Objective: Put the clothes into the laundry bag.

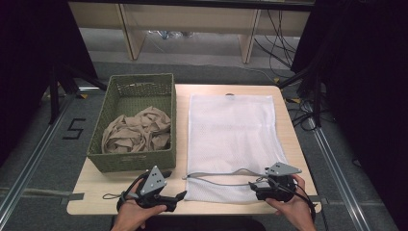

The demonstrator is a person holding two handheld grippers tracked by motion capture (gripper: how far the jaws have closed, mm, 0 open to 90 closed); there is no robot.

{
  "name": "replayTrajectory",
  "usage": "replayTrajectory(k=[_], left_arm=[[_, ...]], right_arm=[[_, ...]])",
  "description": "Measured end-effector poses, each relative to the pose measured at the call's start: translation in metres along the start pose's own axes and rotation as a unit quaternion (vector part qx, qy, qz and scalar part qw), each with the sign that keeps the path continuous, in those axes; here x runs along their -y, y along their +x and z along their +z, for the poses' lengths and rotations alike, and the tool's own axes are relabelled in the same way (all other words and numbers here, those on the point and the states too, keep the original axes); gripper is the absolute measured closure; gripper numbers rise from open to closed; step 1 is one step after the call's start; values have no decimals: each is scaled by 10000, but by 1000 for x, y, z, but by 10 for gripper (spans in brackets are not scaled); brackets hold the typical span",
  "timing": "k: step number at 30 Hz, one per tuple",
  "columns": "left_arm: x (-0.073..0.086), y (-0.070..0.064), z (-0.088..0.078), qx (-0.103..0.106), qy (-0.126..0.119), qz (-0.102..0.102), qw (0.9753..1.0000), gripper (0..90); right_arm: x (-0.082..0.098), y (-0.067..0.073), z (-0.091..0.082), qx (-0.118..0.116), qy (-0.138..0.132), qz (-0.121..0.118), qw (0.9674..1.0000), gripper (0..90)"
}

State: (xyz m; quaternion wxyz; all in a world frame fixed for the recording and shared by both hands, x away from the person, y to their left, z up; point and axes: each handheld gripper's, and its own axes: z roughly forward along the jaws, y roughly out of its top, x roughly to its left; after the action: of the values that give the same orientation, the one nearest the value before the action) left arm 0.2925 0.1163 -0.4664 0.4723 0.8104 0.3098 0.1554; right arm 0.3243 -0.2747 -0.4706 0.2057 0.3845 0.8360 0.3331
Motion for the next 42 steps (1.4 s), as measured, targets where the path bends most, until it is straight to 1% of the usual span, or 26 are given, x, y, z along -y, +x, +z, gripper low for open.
replayTrajectory(k=[4,5,6,7,8,10,12,14,15,16,18,22,24,28,29,30,31,32,34,35,36,37,39,40,41,42], left_arm=[[0,-1,1,18,-21,-25,10000,194],[0,-1,1,14,-20,-18,10000,194],[-1,0,0,0,8,110,9999,194],[-1,1,1,4,8,136,9999,194],[0,-1,1,-2,6,-24,10000,194],[0,0,1,15,8,38,10000,194],[0,-1,1,7,13,26,10000,194],[0,0,1,0,11,21,10000,195],[0,0,1,0,11,21,10000,196],[0,0,1,-27,35,29,10000,197],[0,0,2,-12,-6,-33,10000,197],[0,0,0,-25,39,22,10000,197],[0,0,1,-22,39,28,10000,198],[0,1,1,-15,23,38,10000,201],[-1,2,1,-3,20,146,9999,201],[0,0,1,-1,19,-2,10000,204],[0,0,1,0,19,-14,10000,205],[0,0,1,8,21,0,10000,206],[0,0,1,-2,39,18,10000,207],[0,0,1,5,25,8,10000,212],[0,0,1,1,21,8,10000,212],[-1,2,0,5,18,64,10000,213],[-1,2,0,0,18,110,9999,213],[0,1,1,1,9,-10,10000,214],[-1,1,1,-8,30,61,10000,214],[-1,1,1,-8,30,61,10000,215]], right_arm=[[-3,-1,5,55,66,-104,9999,209],[-6,-3,11,247,152,-294,9991,218],[-7,-1,12,271,257,-212,9991,227],[-9,-3,15,315,264,-390,9984,238],[-11,-3,18,401,292,-466,9977,248],[-14,-4,24,523,405,-616,9959,266],[-16,-3,27,524,485,-625,9955,282],[-23,-2,37,598,601,-864,9926,325],[-23,-2,37,598,601,-864,9926,325],[-26,-1,43,597,697,-988,9909,348],[-28,0,49,609,775,-1074,9893,365],[-30,0,54,597,841,-1056,9890,391],[-32,-1,60,589,970,-1203,9862,412],[-34,-2,65,603,997,-1192,9860,446],[-36,-3,67,607,970,-1225,9858,467],[-38,-2,68,628,949,-1252,9856,492],[-40,-2,70,662,961,-1300,9846,516],[-44,-2,75,576,932,-1398,9841,584],[-45,-1,78,560,965,-1396,9839,598],[-48,-1,82,527,959,-1475,9830,658],[-48,-1,82,527,959,-1475,9830,658],[-52,0,85,505,895,-1552,9825,709],[-54,1,87,480,868,-1579,9825,750],[-56,0,88,478,853,-1757,9796,768],[-56,1,88,402,816,-1573,9834,781],[-56,1,88,402,816,-1573,9834,781]])
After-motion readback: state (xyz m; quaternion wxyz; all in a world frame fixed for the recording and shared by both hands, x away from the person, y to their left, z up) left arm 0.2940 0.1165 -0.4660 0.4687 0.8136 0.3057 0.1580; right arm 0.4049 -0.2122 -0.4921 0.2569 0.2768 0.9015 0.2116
